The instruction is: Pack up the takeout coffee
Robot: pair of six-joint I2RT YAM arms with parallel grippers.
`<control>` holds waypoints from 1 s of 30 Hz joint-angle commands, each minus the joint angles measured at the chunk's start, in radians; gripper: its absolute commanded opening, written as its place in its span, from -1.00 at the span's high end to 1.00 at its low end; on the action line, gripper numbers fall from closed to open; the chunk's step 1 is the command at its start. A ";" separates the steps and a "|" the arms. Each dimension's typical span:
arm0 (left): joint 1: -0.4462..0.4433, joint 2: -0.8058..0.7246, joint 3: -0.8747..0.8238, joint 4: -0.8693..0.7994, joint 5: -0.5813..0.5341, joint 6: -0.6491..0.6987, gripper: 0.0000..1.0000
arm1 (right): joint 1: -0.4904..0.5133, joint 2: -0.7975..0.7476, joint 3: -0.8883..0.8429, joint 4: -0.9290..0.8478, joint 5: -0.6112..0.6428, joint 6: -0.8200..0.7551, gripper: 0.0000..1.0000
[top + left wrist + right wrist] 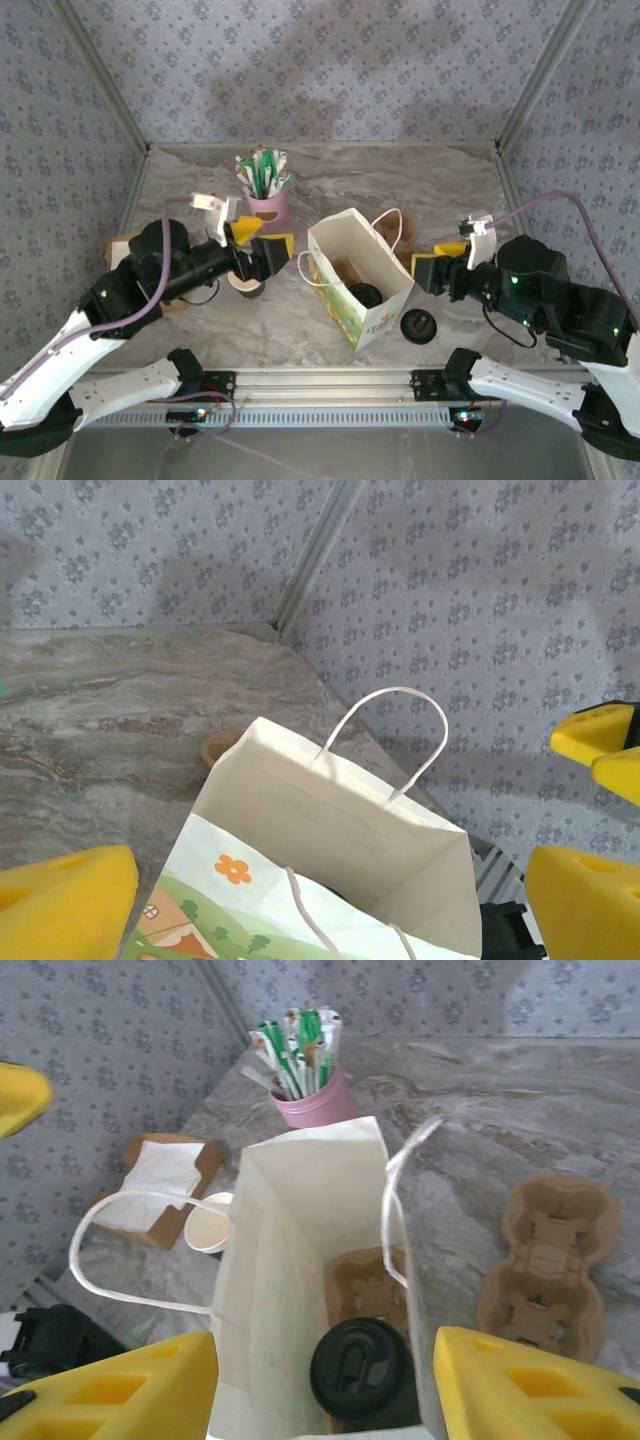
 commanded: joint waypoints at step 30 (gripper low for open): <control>-0.005 -0.084 -0.209 -0.137 -0.078 -0.171 -0.93 | -0.003 -0.110 -0.062 -0.334 0.298 0.178 -0.30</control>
